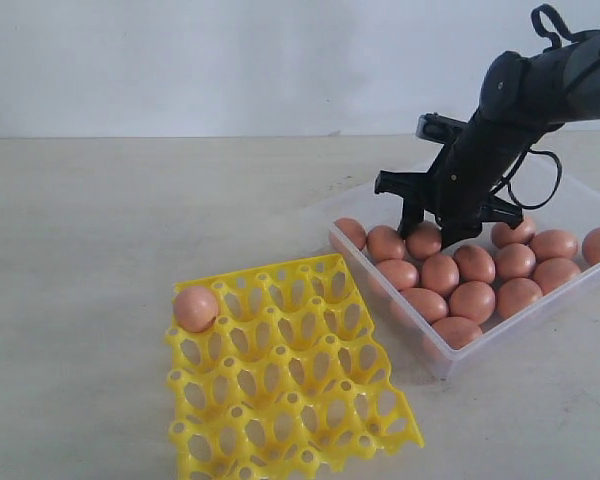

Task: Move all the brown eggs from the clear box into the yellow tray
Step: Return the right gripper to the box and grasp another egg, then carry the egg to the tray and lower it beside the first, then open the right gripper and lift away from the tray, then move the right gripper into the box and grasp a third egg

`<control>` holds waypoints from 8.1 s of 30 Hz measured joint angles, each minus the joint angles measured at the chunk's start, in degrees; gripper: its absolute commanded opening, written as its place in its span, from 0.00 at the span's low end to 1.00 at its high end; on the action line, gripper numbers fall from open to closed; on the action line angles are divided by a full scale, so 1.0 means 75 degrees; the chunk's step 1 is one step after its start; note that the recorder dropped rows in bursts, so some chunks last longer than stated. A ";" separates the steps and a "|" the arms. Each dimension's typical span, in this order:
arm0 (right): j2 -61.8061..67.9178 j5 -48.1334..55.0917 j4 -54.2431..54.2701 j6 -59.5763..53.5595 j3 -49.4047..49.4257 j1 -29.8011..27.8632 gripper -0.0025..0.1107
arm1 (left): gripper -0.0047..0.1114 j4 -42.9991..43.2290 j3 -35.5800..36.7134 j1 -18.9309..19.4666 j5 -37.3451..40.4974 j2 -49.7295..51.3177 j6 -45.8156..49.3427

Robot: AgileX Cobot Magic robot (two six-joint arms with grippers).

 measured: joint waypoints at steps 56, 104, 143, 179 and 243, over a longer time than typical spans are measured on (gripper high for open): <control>-0.3673 -1.1447 -0.7192 0.4130 0.5578 0.3631 0.02 | 0.08 0.0000 0.0000 0.0000 0.0000 0.0000 0.0000; -0.0969 -1.0774 -0.4410 0.1160 0.4954 0.3787 0.15 | 0.08 0.0000 0.0000 0.0000 0.0000 0.0000 0.0000; -0.0969 -1.1059 -0.4354 0.0882 0.4954 0.3787 0.52 | 0.08 0.0000 0.0000 0.0000 0.0000 0.0000 0.0000; -0.1931 0.2052 0.1254 -0.6759 0.0776 -0.1943 0.20 | 0.08 0.0000 0.0000 0.0000 0.0000 0.0000 0.0000; -0.0534 0.1440 0.0043 -0.4941 0.0758 -0.0787 0.37 | 0.08 0.0000 0.0000 0.0000 0.0000 0.0000 0.0000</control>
